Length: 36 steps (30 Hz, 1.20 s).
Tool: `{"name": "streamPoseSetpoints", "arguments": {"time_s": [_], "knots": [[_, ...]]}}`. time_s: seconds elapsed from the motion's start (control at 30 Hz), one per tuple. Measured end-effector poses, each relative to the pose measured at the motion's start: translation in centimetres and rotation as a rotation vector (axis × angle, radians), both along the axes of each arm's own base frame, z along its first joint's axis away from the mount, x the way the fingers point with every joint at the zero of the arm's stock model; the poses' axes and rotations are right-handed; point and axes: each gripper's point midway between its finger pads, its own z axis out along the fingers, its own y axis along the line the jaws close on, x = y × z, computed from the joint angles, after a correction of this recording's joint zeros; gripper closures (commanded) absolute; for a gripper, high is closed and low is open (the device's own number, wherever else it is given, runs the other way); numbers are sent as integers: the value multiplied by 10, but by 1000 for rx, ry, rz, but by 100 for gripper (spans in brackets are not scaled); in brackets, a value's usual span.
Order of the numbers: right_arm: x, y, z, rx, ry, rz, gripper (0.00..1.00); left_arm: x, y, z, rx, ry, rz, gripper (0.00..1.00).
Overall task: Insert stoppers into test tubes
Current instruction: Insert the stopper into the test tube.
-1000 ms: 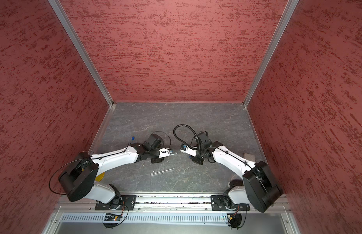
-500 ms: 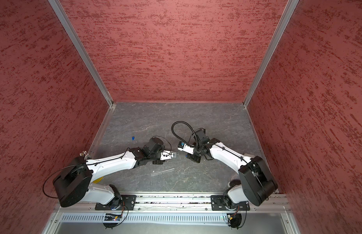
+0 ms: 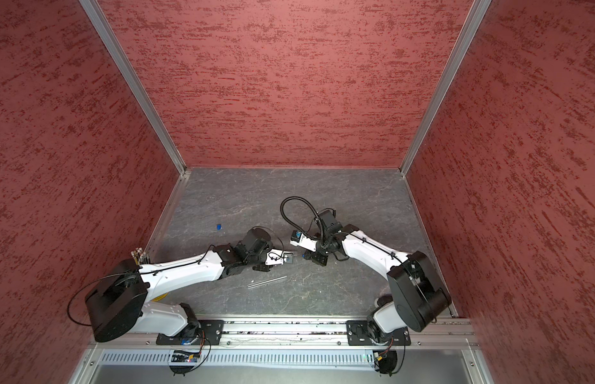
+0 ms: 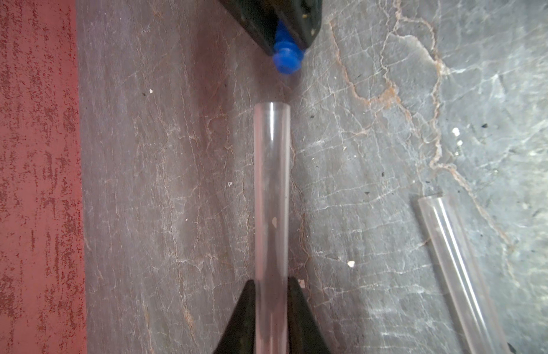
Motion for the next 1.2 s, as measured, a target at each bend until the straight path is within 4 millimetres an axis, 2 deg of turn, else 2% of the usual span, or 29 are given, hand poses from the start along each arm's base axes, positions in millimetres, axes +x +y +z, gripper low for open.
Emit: {"name": "streamPoseSetpoints", "arguments": {"time_s": [1.2], "knots": [[0, 1, 2, 5, 11, -1, 87, 0, -16, -3, 28, -28, -47, 80]]}}
